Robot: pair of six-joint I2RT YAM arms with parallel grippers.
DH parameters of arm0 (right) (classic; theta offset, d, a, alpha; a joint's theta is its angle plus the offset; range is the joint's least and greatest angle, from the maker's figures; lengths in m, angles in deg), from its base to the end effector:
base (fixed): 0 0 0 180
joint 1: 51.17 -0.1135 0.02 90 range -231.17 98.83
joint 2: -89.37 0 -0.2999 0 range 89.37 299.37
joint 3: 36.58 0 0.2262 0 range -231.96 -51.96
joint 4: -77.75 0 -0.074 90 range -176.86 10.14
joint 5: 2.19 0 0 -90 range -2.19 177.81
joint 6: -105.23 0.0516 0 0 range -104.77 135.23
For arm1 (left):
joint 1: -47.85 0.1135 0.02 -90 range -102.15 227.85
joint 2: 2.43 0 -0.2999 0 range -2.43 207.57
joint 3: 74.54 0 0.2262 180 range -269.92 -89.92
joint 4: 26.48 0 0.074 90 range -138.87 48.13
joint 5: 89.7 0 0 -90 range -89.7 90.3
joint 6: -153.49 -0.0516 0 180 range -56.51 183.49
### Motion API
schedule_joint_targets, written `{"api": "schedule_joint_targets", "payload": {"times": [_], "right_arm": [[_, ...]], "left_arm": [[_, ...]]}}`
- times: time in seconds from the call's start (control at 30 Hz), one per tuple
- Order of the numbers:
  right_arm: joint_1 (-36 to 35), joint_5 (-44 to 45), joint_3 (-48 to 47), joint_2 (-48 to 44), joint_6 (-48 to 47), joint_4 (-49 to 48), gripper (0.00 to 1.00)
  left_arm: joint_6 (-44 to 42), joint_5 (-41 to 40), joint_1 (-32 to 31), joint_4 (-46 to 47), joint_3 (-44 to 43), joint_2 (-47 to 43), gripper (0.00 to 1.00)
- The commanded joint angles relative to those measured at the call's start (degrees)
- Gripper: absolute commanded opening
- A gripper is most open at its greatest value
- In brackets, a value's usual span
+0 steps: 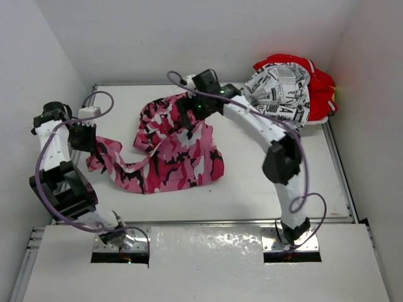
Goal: Fold and stack the trousers
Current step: Flatten the trousers out
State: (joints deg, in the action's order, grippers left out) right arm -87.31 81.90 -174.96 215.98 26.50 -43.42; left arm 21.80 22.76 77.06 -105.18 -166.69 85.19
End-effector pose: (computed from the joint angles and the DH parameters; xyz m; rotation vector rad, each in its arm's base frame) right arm 0.4052 0.3025 0.3086 -0.5757 2.3801 0.5028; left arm 0.2420 0.1127 0.3139 0.3654 2.6603 -0.2177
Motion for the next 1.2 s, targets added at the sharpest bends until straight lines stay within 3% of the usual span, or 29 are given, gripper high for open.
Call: {"api": "schedule_joint_targets", "payload": {"times": [0.0, 0.03, 0.07, 0.1, 0.13, 0.17, 0.2, 0.23, 0.3, 0.33, 0.37, 0.47, 0.6, 0.67, 0.73, 0.77, 0.83, 0.87, 0.93, 0.97, 1.03, 1.07, 1.17], "right_arm": [[0.8, 3.6, 7.5, -18.6, -2.6, 0.2, 0.97], [0.9, 3.8, 15.9, -20.2, -2.7, 0.1, 0.89], [0.9, 3.6, 20.1, -21.6, -2.8, -0.5, 0.72], [1.0, 3.9, 23.6, -22.8, -2.5, -0.8, 0.44], [1.2, 3.9, 29.6, -24.5, -0.6, -0.8, 0.06], [1.3, 3.6, 32.3, -25.3, 0.4, -1.0, 0.0], [1.8, 2.8, 34.6, -25.9, 1.4, -1.3, 0.0], [2.2, 2.3, 39.5, -27.4, 3.2, -2.0, 0.06], [4.2, -1.0, 47.4, -28.6, 6.9, -7.6, 0.25], [5.1, -2.8, 49.4, -29.1, 8.5, -9.8, 0.46], [6.3, -4.3, 51.3, -29.0, 10.0, -14.1, 0.55], [6.9, -8.3, 54.1, -25.5, 12.6, -18.1, 0.7], [6.1, -14.7, 52.3, -19.9, 12.6, -22.3, 0.73], [4.9, -16.4, 52.2, -18.5, 12.3, -24.5, 0.69], [4.3, -17.2, 51.9, -17.6, 11.8, -25.9, 0.58], [4.1, -17.3, 52.2, -16.4, 13.2, -27.3, 0.42], [4.1, -18.0, 52.3, -14.9, 14.5, -25.8, 0.19], [4.2, -14.2, 51.6, -14.5, 13.8, -23.3, 0.04], [4.7, -5.3, 50.7, -17.8, 12.9, -17.0, 0.0], [5.8, 3.4, 51.3, -20.2, 12.7, -16.1, 0.0], [7.0, 14.0, 52.9, -29.3, 12.2, -13.2, 0.0], [6.9, 26.5, 53.0, -32.4, 9.3, -13.0, 0.0], [5.0, 41.4, 50.6, -41.4, 0.8, -14.4, 0.0]], "left_arm": [[1.3, -0.1, 1.5, 3.4, -1.1, -1.8, 0.0], [1.3, -0.3, 1.5, 3.5, -1.1, -1.8, 0.0], [1.5, -0.7, 1.7, 3.6, -1.2, -1.8, 0.0], [1.5, -1.3, 2.1, 4.0, -1.2, -1.8, 0.0], [1.6, -1.7, 2.4, 4.2, -1.2, -1.7, 0.0], [1.6, -2.5, 2.9, 4.4, -1.2, -1.7, 0.0], [1.4, -2.8, 3.7, 4.5, -1.3, -1.7, 0.0], [1.0, -2.8, 4.3, 4.4, -1.4, -1.7, 0.0], [0.6, -3.1, 5.5, 4.5, -1.5, -1.5, 0.0], [0.5, -3.4, 5.7, 4.7, -1.5, -1.5, 0.0], [0.4, -3.4, 5.9, 4.9, -1.5, -1.5, 0.0], [0.2, -2.7, 5.9, 5.0, -1.9, -1.1, 0.0], [-0.1, -2.3, 5.9, 5.6, -2.2, -0.9, 0.0], [0.0, -2.5, 5.8, 6.1, -2.2, -0.7, 0.0], [0.2, -2.2, 5.9, 6.4, -2.1, -0.6, 0.0], [0.4, -1.8, 5.8, 6.8, -2.1, -0.3, 0.0], [1.0, -0.8, 5.8, 7.3, -2.2, -0.2, 0.0], [1.3, -0.5, 5.9, 7.3, -2.5, 0.2, 0.0], [1.9, 0.7, 5.8, 7.4, -3.5, 0.5, 0.0], [2.1, 1.4, 5.6, 7.6, -3.7, 0.7, 0.0], [2.9, 3.6, 3.9, 8.0, -4.1, 0.8, 0.0], [3.4, 4.4, 3.0, 8.4, -4.0, 0.9, 0.0], [5.7, 8.7, -0.9, 9.5, -2.7, 1.2, 0.0]]}}
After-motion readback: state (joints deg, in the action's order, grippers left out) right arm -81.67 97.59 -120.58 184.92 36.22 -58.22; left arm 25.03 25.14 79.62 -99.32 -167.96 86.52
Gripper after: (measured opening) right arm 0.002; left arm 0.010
